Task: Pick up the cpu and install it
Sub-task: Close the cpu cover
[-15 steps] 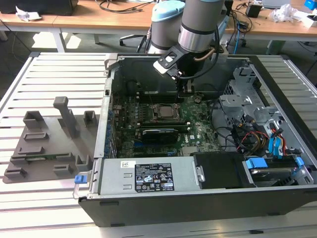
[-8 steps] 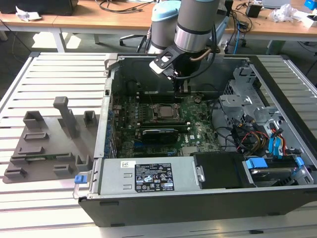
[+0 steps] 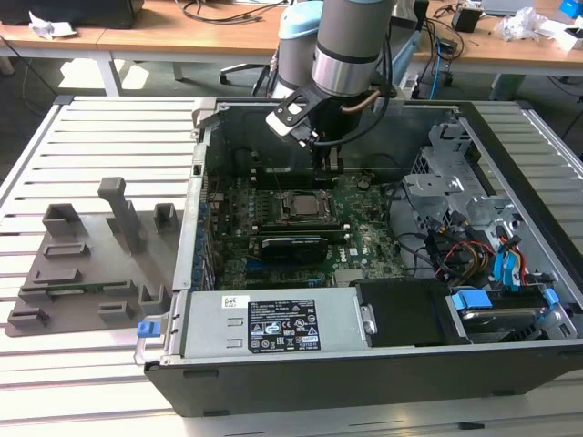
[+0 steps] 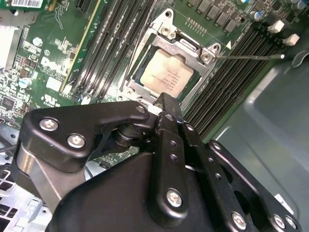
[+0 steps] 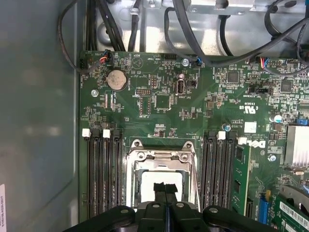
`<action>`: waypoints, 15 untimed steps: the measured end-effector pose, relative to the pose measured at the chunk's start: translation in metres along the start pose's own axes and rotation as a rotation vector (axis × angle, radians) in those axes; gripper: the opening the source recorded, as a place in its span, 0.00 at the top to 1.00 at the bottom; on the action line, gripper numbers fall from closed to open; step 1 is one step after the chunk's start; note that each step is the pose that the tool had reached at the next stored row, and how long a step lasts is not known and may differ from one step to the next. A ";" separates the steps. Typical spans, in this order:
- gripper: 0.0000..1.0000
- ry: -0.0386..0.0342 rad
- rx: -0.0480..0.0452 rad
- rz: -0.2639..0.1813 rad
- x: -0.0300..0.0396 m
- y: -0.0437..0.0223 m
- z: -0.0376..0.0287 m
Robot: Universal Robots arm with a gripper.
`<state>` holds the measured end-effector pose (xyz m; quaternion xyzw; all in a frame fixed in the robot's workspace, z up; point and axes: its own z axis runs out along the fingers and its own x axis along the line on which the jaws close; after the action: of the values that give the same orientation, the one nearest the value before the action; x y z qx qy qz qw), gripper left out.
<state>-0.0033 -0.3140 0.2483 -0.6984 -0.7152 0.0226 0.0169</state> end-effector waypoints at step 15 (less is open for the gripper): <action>0.89 0.0001 0.0000 0.000 0.0006 -0.0179 0.0161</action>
<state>-0.0221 -0.3140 0.2332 -0.6984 -0.7151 0.0226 0.0169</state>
